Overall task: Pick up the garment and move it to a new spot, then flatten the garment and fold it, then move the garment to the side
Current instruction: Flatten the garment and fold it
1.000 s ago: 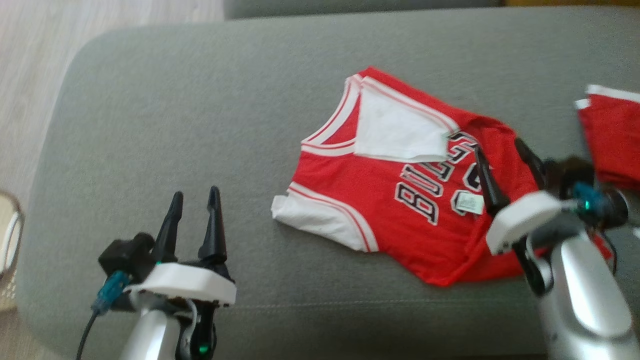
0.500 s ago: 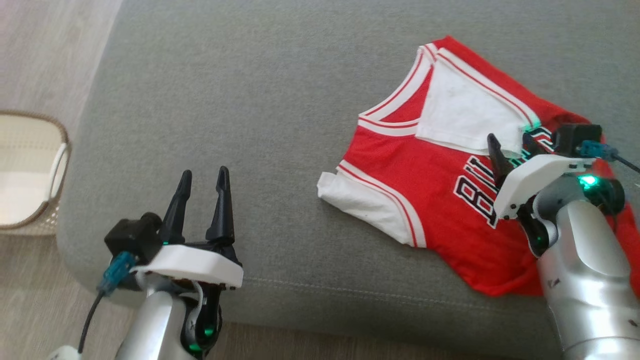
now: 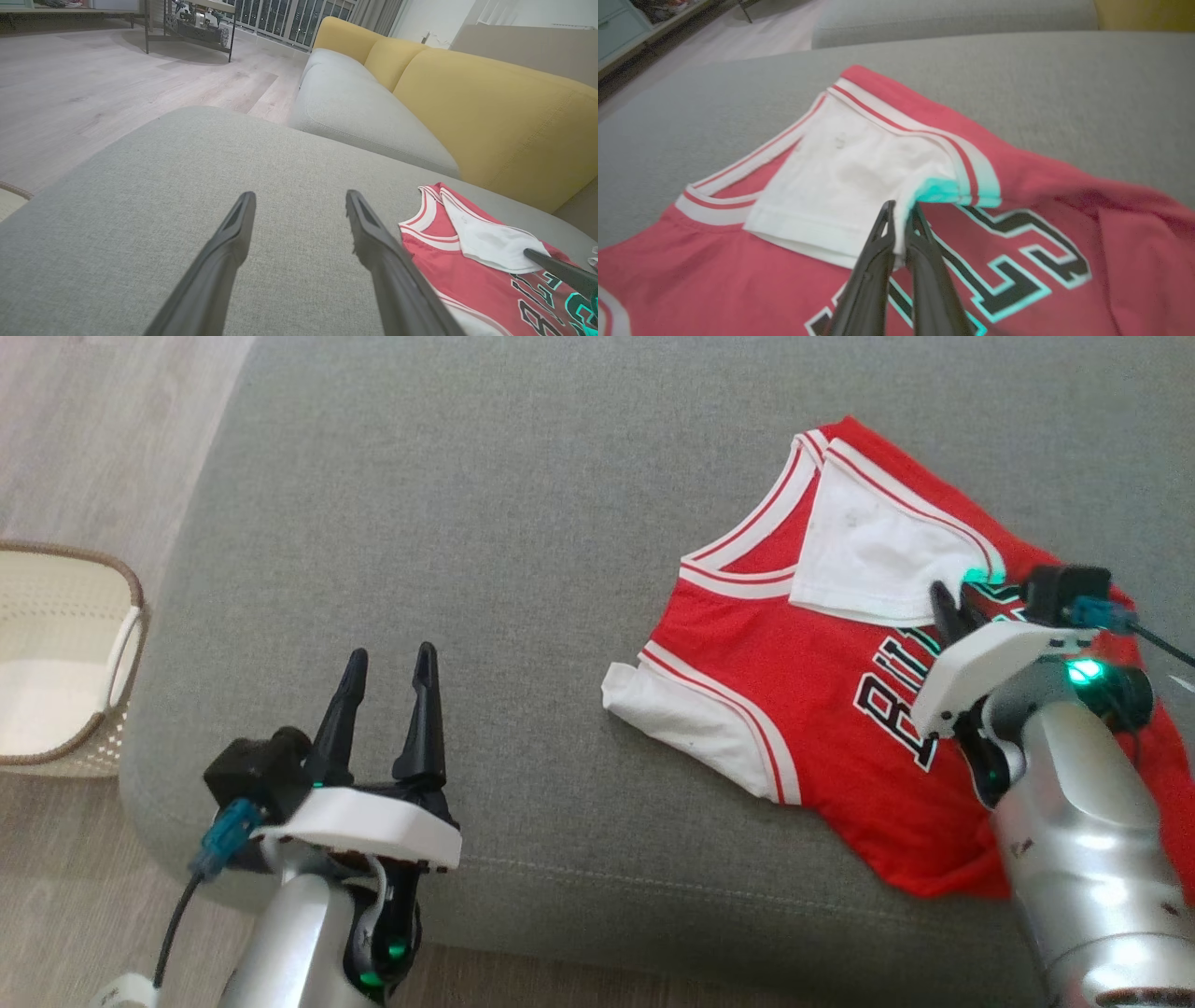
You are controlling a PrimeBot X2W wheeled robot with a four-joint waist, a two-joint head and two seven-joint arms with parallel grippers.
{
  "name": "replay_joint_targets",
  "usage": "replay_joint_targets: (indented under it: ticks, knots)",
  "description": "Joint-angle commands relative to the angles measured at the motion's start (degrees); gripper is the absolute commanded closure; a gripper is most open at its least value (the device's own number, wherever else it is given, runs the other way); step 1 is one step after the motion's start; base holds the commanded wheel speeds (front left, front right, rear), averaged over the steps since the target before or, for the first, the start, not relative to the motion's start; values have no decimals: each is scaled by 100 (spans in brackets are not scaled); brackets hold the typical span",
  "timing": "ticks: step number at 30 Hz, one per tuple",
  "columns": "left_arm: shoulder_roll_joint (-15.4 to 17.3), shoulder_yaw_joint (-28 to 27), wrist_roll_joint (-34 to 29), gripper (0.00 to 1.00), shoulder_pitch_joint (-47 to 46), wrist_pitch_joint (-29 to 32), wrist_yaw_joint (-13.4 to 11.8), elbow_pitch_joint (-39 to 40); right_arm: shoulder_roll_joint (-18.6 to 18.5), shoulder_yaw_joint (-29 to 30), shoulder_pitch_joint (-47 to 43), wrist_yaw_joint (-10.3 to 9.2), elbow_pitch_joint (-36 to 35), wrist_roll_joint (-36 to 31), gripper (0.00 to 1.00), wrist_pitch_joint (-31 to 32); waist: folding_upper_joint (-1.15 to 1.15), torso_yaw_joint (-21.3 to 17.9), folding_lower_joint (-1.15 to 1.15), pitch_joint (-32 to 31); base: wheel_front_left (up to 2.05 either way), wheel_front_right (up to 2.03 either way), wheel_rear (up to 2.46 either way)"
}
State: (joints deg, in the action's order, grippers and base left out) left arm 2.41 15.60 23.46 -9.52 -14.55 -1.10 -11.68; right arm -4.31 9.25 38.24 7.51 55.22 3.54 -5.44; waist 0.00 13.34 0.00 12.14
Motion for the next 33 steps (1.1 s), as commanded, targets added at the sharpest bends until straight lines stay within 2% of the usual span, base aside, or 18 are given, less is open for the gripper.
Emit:
replay_joint_targets:
  ticks: [1, 6, 14, 20, 26, 27, 28, 33]
  knots:
    - [47, -172, 29, 0, -157, -45, -43, 146, 7, -286, 332, -2, -187, 25, 100, -186, 0, 6, 0, -85, 0, 0, 0]
    - [47, -112, 50, 0, -84, -45, -45, 144, -92, -665, 689, -2, -345, 161, 100, -411, 0, 72, 0, -177, 0, 0, 0]
    - [47, 50, 212, 0, -154, -45, -57, 292, -734, -1383, 2249, -2, -424, -104, 100, -225, 0, 444, 0, 212, 0, 0, 0]
    - [47, 255, 419, 0, -324, -45, -70, 312, -1054, -1575, 3445, -2, -25, -400, 100, -224, 0, 861, 0, 605, 0, 0, 0]
    - [47, 395, 573, 0, -458, -45, -87, 343, -1288, -1488, 4046, -2, 586, -976, 100, -282, 0, 1128, 0, 880, 0, 0, 0]
    - [47, 409, 588, 0, -476, -45, -94, 349, -1328, -1409, 4075, -2, 706, -1113, 73, -228, 0, 1144, 0, 906, 0, 0, 0]
    - [47, 420, 599, 0, -491, -45, -104, 352, -1342, -1310, 4081, -2, 837, -1235, 0, -121, 0, 1149, 0, 928, 0, 0, 0]
    - [47, 386, 607, 0, -585, -45, -145, 364, -1183, -1034, 3956, -2, 1114, -1617, 0, -195, 0, 1017, 0, 946, 0, 0, 0]
